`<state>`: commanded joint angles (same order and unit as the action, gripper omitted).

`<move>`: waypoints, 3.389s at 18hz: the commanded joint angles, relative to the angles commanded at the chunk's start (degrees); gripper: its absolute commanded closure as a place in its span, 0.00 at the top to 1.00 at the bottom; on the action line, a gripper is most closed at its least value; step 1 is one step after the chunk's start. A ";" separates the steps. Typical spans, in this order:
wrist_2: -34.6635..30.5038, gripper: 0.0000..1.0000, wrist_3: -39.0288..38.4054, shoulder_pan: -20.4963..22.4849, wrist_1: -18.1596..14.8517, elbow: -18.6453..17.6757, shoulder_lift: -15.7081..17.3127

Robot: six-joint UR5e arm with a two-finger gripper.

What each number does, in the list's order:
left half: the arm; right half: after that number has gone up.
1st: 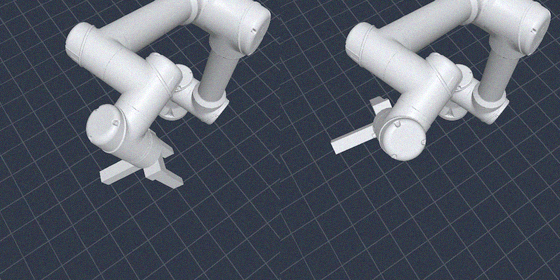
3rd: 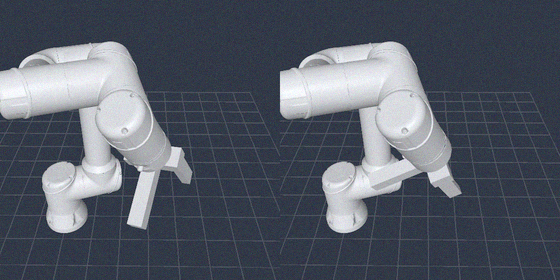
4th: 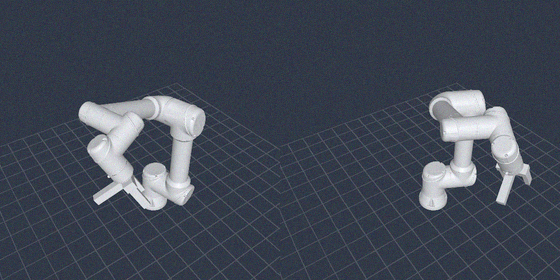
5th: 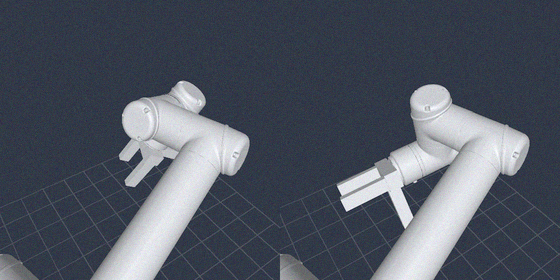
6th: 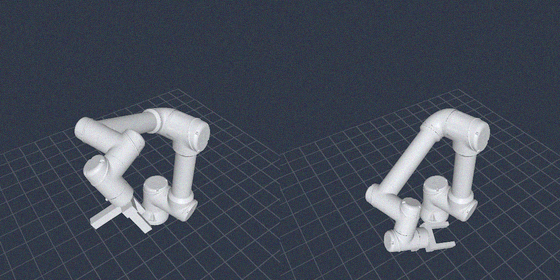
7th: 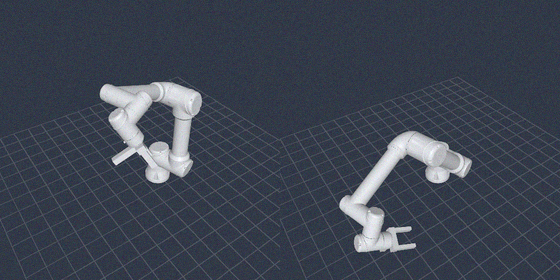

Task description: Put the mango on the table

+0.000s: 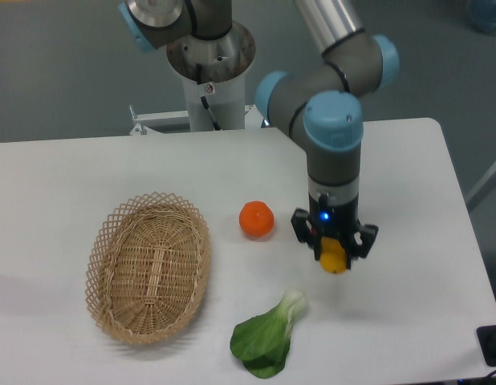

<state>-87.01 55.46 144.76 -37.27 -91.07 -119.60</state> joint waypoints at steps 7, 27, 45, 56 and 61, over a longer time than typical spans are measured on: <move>-2.37 0.43 7.02 -0.27 0.80 3.00 -5.20; -2.20 0.46 12.66 -0.79 0.80 2.38 -7.84; -2.73 1.00 13.62 -1.06 -14.81 7.03 -1.08; -2.02 1.00 25.91 5.43 -41.38 5.73 14.56; 0.96 1.00 34.88 11.94 -45.43 5.20 19.05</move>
<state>-86.05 90.34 156.70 -82.70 -85.87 -100.55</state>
